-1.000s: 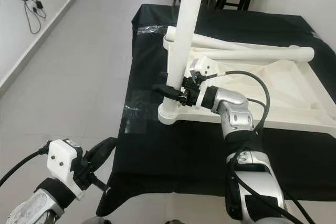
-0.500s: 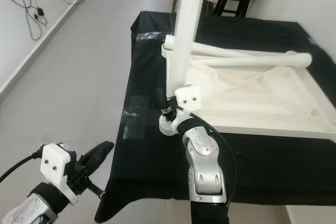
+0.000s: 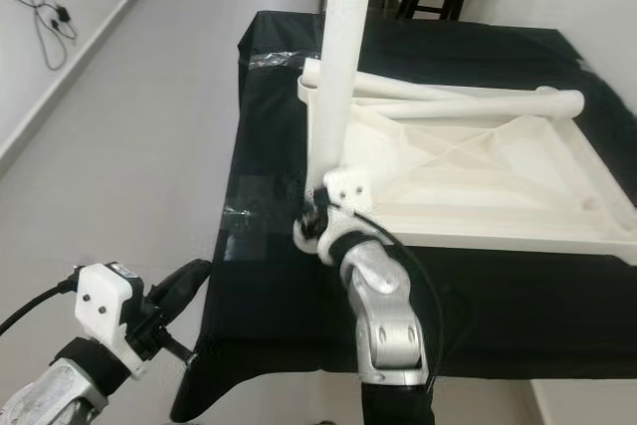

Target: Building children table

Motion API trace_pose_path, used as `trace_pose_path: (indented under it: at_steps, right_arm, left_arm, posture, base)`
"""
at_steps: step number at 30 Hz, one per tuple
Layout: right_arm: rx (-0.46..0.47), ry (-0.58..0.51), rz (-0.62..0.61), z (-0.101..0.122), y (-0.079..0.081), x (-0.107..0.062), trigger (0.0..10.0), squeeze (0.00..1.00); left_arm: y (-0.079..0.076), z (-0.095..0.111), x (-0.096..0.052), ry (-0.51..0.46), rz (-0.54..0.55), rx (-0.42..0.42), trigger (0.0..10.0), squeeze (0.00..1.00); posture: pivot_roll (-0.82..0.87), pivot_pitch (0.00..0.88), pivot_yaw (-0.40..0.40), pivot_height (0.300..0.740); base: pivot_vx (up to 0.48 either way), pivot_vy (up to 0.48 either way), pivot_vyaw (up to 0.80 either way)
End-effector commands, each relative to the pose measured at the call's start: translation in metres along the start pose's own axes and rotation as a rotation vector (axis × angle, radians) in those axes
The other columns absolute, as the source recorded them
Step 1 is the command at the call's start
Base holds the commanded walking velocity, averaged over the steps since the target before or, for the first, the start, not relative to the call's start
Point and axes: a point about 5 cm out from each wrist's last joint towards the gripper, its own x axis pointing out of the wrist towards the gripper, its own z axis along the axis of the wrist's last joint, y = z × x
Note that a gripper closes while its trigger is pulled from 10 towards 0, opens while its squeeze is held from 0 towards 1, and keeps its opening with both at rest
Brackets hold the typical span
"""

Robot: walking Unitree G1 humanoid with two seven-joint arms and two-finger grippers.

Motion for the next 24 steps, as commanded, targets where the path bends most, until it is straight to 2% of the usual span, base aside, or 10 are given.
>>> trace_pose_path:
  at_steps: [1,6,7,8,9,13,14,15,16,24]
  right_arm:
    - [-0.013,-0.102,0.202,0.022,-0.015,-0.001,10.0,0.0]
    - [-0.075,-0.067,0.368,0.028,-0.024,-0.006,10.0,0.0]
    - [-0.075,0.029,0.583,0.028,-0.038,-0.018,10.0,0.0]
    - [-0.075,0.029,0.583,0.028,-0.038,-0.018,10.0,0.0]
    - [-0.068,0.055,0.588,0.032,-0.054,-0.017,10.0,0.0]
    - [-0.072,0.059,0.527,0.038,-0.068,-0.008,10.0,0.0]
    - [-0.07,0.05,0.51,0.041,-0.074,-0.003,2.2,0.0]
    - [-0.07,0.05,0.51,0.041,-0.074,-0.003,2.2,0.0]
    - [-0.047,0.04,0.504,0.044,-0.078,0.0,0.0,0.0]
    - [-0.005,0.03,0.519,0.04,-0.086,0.0,0.0,0.0]
  left_arm:
    - [-0.002,-0.006,-0.001,0.028,0.0,-0.008,10.0,0.0]
    - [-0.003,-0.006,-0.001,0.027,0.0,-0.01,10.0,0.0]
    - [-0.004,-0.007,0.0,0.027,0.0,-0.011,10.0,0.0]
    - [-0.004,-0.007,0.0,0.027,0.0,-0.011,10.0,0.0]
    - [-0.005,-0.008,0.0,0.028,0.0,-0.012,10.0,0.0]
    - [-0.005,-0.008,0.0,0.028,-0.001,-0.014,10.0,0.0]
    - [-0.006,-0.008,0.001,0.028,-0.001,-0.014,10.0,0.0]
    - [-0.006,-0.008,0.001,0.028,-0.001,-0.014,10.0,0.0]
    - [-0.006,-0.008,0.001,0.028,-0.001,-0.014,10.0,0.0]
    - [-0.009,-0.008,0.001,0.028,-0.002,-0.016,10.0,0.0]
  posture:
    - [0.13,0.143,-0.079,0.74]
    - [0.13,0.137,-0.08,0.74]
    - [0.14,0.13,-0.087,0.74]
    - [0.14,0.13,-0.087,0.74]
    - [0.15,0.126,-0.091,0.74]
    - [0.15,0.126,-0.092,0.74]
    - [0.15,0.126,-0.092,0.74]
    - [0.15,0.126,-0.092,0.74]
    - [0.15,0.126,-0.092,0.74]
    - [0.16,0.135,-0.093,0.74]
  base:
    - [0.0,0.0,0.0]
    - [0.0,0.0,0.0]
    - [0.0,0.0,0.0]
    - [0.0,0.0,0.0]
    - [0.0,0.0,0.0]
    - [0.0,0.0,0.0]
    - [0.0,0.0,0.0]
    - [0.0,0.0,0.0]
    - [0.0,0.0,0.0]
    - [0.0,0.0,0.0]
